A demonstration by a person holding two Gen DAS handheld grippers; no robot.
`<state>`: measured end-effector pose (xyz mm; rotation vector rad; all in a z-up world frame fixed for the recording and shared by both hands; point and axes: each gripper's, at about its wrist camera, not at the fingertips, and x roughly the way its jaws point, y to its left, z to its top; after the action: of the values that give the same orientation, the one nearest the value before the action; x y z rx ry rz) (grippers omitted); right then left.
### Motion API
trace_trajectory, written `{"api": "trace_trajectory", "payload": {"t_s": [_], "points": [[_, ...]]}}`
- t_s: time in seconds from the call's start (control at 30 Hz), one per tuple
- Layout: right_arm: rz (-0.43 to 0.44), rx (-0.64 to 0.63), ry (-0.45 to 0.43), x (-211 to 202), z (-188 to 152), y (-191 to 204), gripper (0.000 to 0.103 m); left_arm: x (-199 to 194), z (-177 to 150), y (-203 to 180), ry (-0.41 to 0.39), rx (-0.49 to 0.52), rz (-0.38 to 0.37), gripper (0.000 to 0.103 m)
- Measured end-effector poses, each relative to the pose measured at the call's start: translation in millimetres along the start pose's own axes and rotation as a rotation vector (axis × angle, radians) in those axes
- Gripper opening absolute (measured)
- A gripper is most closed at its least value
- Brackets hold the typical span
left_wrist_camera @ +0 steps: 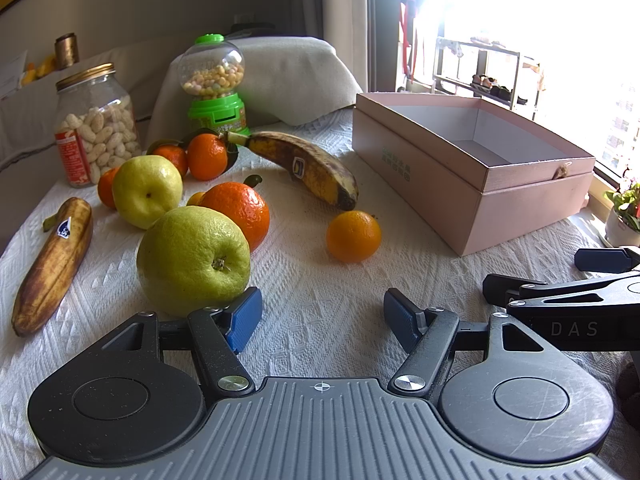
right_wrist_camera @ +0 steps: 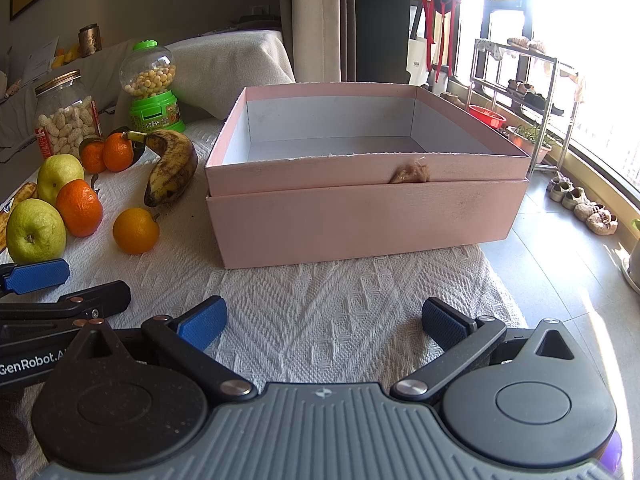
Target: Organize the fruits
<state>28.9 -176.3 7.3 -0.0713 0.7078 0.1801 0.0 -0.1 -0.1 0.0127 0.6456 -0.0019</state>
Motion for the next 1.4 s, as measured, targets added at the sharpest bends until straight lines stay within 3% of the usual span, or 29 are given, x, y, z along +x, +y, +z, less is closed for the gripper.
{"api": "trace_trajectory", "payload": {"t_s": [0.2,0.33,0.5,0.6,0.67,0.73,0.83,1.03,1.2,1.4], "points": [[0.008,-0.006,0.004,2,0,0,0.103,-1,0,-2,-0.003,0.015,0.011,0.073],[0.056,-0.047,0.072,4,9,-3,0.103,-5,-1,1,-0.005,0.001,-0.018,0.071],[0.068,-0.066,0.136,8,17,-1,0.103,-14,3,20,0.005,-0.037,-0.186,0.063],[0.089,-0.092,0.139,10,17,0,0.103,-31,14,41,-0.027,-0.084,-0.242,0.057],[0.107,-0.097,0.179,14,25,-2,0.100,-44,22,56,-0.052,-0.103,-0.236,0.054],[0.158,-0.044,0.171,8,36,-5,0.087,-57,30,75,-0.080,-0.124,-0.214,0.052],[0.253,-0.008,0.060,-6,52,-1,0.089,-64,35,102,-0.085,-0.165,-0.189,0.052],[0.297,-0.045,0.060,14,77,27,0.091,-64,27,134,-0.087,-0.222,-0.167,0.051],[0.347,-0.054,0.067,41,93,51,0.090,-61,21,127,-0.063,-0.172,-0.205,0.051],[0.388,-0.111,0.104,46,84,76,0.076,-65,16,113,-0.056,-0.106,-0.247,0.052]]}}
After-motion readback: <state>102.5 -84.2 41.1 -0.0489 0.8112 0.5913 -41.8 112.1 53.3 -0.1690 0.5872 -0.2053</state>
